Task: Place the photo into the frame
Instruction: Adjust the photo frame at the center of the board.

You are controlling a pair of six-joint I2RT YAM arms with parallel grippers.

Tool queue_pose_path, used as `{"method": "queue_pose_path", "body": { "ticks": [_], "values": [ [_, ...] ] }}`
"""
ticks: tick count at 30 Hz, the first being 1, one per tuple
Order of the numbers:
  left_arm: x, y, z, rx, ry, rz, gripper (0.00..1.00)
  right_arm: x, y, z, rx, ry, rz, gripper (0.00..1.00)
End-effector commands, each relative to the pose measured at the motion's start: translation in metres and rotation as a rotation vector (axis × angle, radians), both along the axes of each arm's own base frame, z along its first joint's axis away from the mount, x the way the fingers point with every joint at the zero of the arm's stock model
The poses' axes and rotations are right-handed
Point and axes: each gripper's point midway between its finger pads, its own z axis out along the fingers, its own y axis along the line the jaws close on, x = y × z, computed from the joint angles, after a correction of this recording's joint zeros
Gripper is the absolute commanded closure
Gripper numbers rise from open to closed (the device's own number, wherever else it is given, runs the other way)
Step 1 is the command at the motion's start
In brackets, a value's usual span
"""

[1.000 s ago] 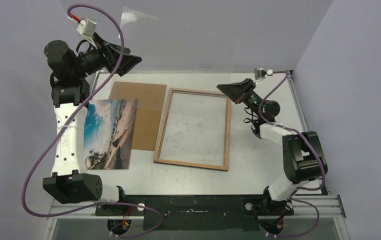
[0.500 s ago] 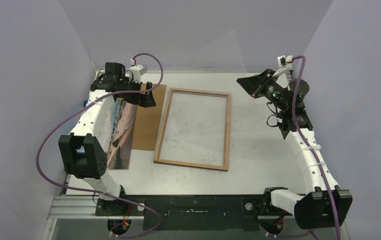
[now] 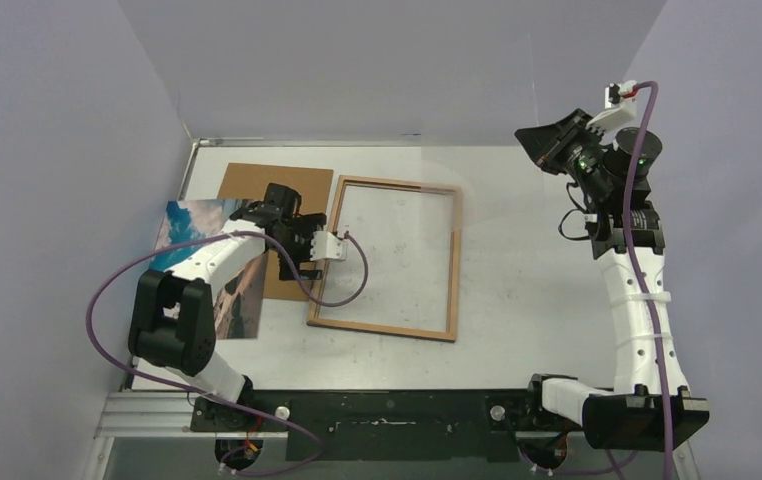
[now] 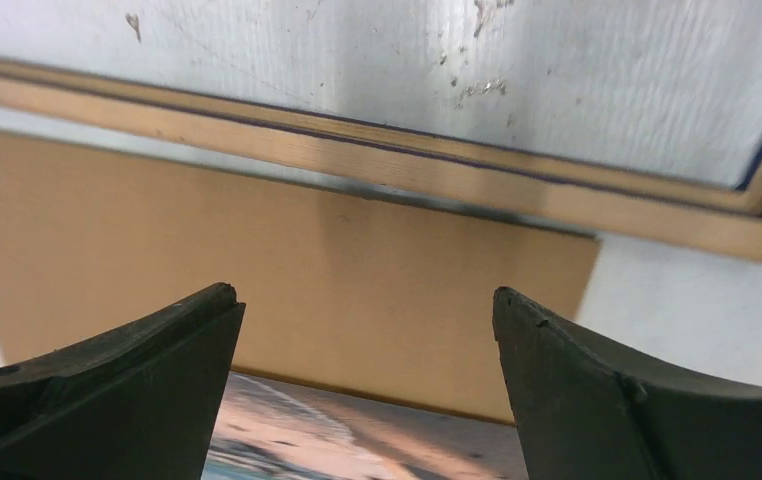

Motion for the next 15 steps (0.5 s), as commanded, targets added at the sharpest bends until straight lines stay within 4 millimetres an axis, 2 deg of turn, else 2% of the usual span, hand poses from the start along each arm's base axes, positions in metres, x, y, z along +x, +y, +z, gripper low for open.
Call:
{"method": "queue_pose_path", "body": {
  "ticks": [1,4,7,13,15],
  "values": [
    [0.044,-0.008,0.024,0.178,-0.341,-0.466,0.04,0.001,-0.001,0.037,0.041,-0.078,-0.018,0.95],
    [0.057,-0.016,0.014,0.232,-0.363,-0.556,0.03,-0.001,0.0,0.04,0.036,-0.084,-0.008,0.95],
    [0.061,-0.034,0.008,0.233,-0.377,-0.62,0.03,-0.003,0.0,0.043,0.022,-0.088,-0.005,0.95],
    [0.04,-0.057,-0.021,0.26,-0.327,-0.767,0.0,-0.001,-0.01,0.05,0.006,-0.1,-0.032,0.95],
    [0.033,-0.062,-0.028,0.271,-0.282,-0.786,0.07,0.0,-0.015,0.054,0.001,-0.111,-0.049,0.95]
  ]
}}
